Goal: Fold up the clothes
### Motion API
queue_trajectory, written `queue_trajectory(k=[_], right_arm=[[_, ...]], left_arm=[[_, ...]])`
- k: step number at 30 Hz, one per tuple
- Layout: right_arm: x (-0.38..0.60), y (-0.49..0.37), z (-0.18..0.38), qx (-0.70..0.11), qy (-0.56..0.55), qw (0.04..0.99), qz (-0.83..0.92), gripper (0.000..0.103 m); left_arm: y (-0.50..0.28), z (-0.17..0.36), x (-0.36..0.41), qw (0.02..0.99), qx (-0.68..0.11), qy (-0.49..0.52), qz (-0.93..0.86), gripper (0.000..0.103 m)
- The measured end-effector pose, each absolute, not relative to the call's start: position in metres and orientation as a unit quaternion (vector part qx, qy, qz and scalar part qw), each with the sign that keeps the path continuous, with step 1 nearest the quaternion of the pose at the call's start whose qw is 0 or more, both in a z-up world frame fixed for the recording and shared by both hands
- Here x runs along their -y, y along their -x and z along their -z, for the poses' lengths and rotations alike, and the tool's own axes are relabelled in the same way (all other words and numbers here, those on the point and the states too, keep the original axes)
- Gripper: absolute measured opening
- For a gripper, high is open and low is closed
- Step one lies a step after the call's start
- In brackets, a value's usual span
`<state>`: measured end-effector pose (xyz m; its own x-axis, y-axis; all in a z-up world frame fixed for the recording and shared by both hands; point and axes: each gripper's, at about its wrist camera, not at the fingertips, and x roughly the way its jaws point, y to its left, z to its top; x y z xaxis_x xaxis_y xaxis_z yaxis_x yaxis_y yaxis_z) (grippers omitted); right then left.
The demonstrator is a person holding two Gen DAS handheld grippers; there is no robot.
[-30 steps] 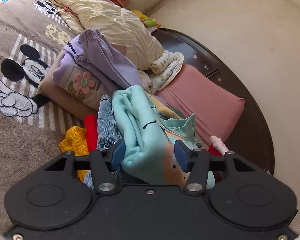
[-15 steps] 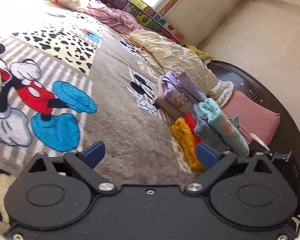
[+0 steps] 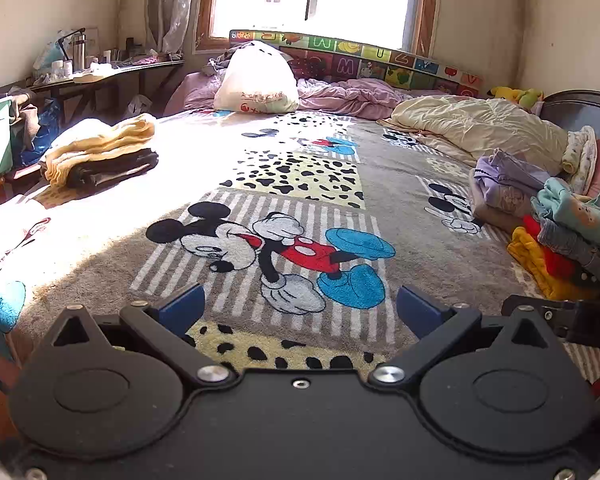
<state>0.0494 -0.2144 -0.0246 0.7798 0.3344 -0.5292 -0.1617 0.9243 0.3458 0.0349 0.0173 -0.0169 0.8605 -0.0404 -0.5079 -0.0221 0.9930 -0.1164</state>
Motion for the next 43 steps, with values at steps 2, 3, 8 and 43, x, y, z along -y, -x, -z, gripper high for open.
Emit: queue_trajectory(k=[2,3,8,43], right_arm=[[0.208,-0.043,0.021,-0.305,-0.128,0.935,-0.128,0.103],[0.205,-0.041,0.019,-0.305,-0.119,0.937,-0.125,0.103],[0.196,-0.028,0.011,-0.307,-0.098,0.94,-0.115,0.103],[0.209,-0.01,0.015,-0.328,-0.097,0.934,-0.108,0.103]], left_arm=[[-0.027,0.015,-0.023,0.962,-0.262,0.07,0.01,0.103],[-0.024,0.014,-0.024,0.962,-0.264,0.07,0.016,0.103],[-0.01,0.005,-0.018,0.965,-0.261,0.041,0.009,0.103],[0.013,-0.003,-0.003,0.961,-0.27,0.051,0.031,0.101]])
